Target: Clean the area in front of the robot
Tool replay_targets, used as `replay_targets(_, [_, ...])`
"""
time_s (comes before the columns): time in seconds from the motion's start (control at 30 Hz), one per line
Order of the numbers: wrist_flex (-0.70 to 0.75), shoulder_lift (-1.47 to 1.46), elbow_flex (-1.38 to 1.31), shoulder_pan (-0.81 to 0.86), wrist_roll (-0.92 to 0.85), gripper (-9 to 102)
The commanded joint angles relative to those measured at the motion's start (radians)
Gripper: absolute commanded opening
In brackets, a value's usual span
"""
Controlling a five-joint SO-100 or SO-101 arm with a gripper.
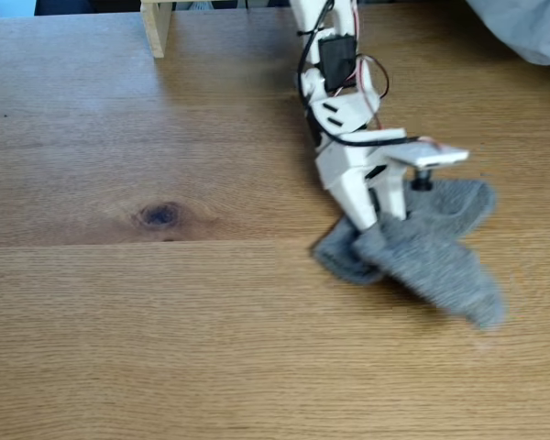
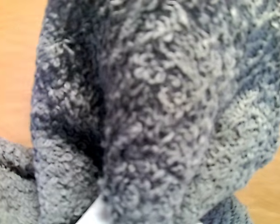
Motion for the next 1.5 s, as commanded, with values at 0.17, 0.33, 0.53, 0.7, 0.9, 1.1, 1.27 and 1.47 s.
replay_targets(0.17, [0.265,-0.046,-0.371,0.258,-0.054,0])
replay_targets(0.33, [0.604,0.026,-0.38,0.308,0.006,0])
replay_targets(0.53, [0.999,0.207,-0.38,0.178,0.017,0])
replay_targets(0.7, [1.189,0.357,-0.38,0.006,0.143,0])
replay_targets(0.9, [1.212,0.446,-0.38,-0.195,0.235,0])
replay_targets(1.1, [1.02,0.331,-0.38,-0.264,0.247,0])
replay_targets(1.27, [0.707,0.114,-0.38,-0.202,0.114,0])
replay_targets(1.47, [0.43,-0.074,-0.38,-0.089,-0.161,0])
